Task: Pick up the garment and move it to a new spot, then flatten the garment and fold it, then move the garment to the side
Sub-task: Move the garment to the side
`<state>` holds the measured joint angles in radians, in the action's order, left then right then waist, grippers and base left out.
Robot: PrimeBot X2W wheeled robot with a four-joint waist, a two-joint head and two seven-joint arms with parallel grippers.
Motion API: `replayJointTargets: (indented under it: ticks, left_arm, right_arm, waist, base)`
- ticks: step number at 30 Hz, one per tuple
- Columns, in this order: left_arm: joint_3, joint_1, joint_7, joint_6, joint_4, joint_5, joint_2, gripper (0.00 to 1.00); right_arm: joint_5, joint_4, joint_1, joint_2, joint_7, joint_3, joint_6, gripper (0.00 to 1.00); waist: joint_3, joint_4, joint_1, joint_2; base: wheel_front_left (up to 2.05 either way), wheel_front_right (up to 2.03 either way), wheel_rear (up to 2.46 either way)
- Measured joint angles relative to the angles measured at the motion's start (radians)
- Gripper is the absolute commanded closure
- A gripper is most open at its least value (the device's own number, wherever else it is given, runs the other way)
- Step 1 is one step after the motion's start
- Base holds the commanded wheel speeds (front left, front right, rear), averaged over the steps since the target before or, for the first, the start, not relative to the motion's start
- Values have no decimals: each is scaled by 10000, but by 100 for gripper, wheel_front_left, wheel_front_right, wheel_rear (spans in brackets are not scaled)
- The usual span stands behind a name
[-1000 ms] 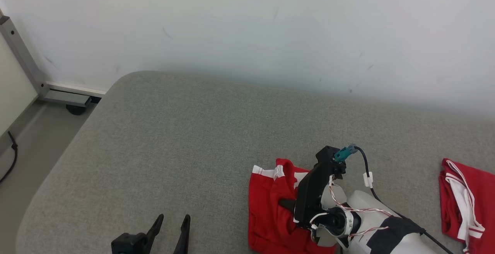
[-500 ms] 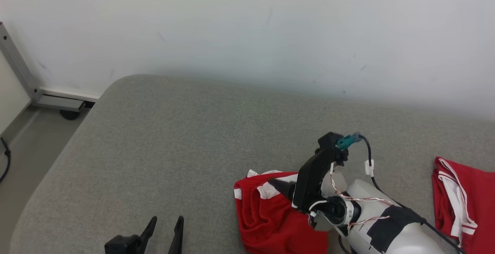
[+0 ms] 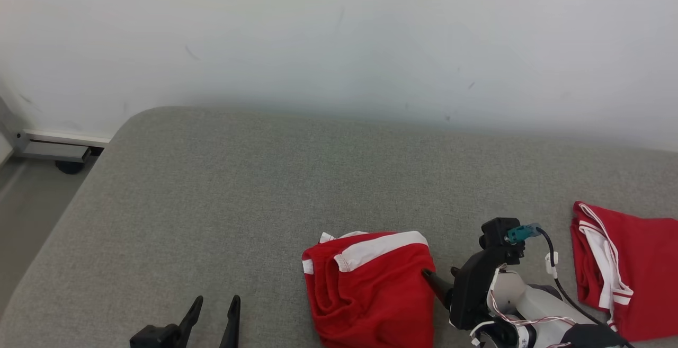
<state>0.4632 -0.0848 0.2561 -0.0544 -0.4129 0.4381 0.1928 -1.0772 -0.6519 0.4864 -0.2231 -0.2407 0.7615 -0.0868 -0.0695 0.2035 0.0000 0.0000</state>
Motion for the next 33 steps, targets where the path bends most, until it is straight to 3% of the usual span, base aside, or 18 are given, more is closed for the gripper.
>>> replayJointTargets:
  ticks: [18,32,33]
  left_arm:
    - [249,-277,0,31,163,-332,-261,0]
    - [380,-491,0,207,12,-332,-541,0]
    - [382,-504,0,207,-8,-332,-583,0]
  right_arm:
    - [-144,-1003,298,257,-79,-236,-159,0]
    - [-349,-2067,723,679,-1714,113,-201,0]
    - [-395,-2136,781,679,-1802,117,-201,54]
  waist:
    - [253,501,0,0]
    - [407,1031,0,0]
    - [411,1066,0,0]
  base:
    - [0,0,0]
    - [0,0,0]
    - [0,0,0]
